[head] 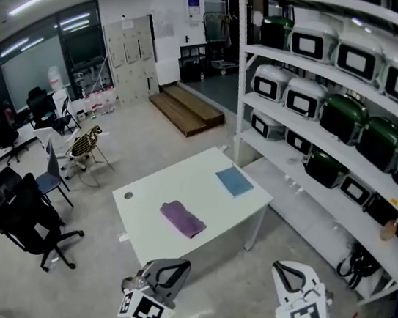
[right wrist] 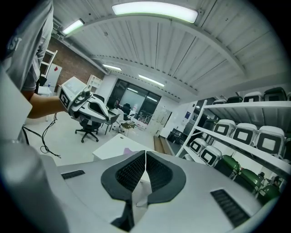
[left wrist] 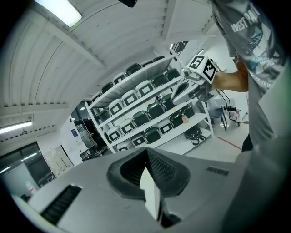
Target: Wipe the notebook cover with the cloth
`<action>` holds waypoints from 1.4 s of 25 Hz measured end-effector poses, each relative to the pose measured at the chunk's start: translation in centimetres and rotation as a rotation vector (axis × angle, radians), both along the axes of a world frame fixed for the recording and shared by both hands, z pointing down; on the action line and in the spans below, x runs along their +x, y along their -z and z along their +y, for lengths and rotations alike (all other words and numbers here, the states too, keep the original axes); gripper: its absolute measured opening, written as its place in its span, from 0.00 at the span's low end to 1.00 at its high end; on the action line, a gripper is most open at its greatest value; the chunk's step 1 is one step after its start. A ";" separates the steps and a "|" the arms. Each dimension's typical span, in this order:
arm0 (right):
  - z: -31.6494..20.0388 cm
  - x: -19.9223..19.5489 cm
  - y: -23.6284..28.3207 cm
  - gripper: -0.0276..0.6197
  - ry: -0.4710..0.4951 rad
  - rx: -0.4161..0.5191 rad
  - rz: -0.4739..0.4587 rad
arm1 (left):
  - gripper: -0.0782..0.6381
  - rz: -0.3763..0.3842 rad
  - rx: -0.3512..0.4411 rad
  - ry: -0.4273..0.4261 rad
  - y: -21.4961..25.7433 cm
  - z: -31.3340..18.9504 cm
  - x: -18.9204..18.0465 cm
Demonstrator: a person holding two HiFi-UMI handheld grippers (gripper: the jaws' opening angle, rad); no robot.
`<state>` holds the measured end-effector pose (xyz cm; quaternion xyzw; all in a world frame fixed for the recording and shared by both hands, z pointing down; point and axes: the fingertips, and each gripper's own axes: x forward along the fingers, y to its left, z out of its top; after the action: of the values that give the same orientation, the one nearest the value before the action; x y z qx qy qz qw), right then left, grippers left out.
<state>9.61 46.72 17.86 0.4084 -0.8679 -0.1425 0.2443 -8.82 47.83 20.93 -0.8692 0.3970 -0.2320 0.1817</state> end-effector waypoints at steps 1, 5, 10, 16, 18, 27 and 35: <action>-1.0 0.5 -0.1 0.09 0.009 -0.002 -0.002 | 0.11 -0.005 -0.003 0.010 -0.1 -0.8 0.4; -4.8 2.8 -0.4 0.09 0.043 -0.005 -0.010 | 0.11 -0.021 -0.016 0.058 -0.4 -4.1 2.3; -8.4 5.0 -0.8 0.09 0.094 -0.014 -0.028 | 0.11 -0.043 -0.029 0.123 -0.3 -7.8 4.2; -11.9 6.6 -1.0 0.09 0.128 -0.007 -0.043 | 0.11 -0.067 -0.047 0.152 -0.8 -10.8 6.2; -13.0 6.9 -0.9 0.09 0.132 0.004 -0.034 | 0.11 -0.070 -0.057 0.156 -1.1 -11.6 6.6; -17.8 5.5 -2.5 0.09 0.151 -0.039 -0.019 | 0.11 -0.058 -0.074 0.177 -2.8 -16.4 5.4; -23.4 2.0 -2.5 0.09 0.137 -0.042 -0.004 | 0.11 -0.011 -0.073 0.161 -3.8 -22.6 2.5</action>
<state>11.56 23.34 20.32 0.3433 -0.8969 -0.1399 0.2410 -6.33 25.25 24.72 -0.8391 0.4560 -0.2651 0.1329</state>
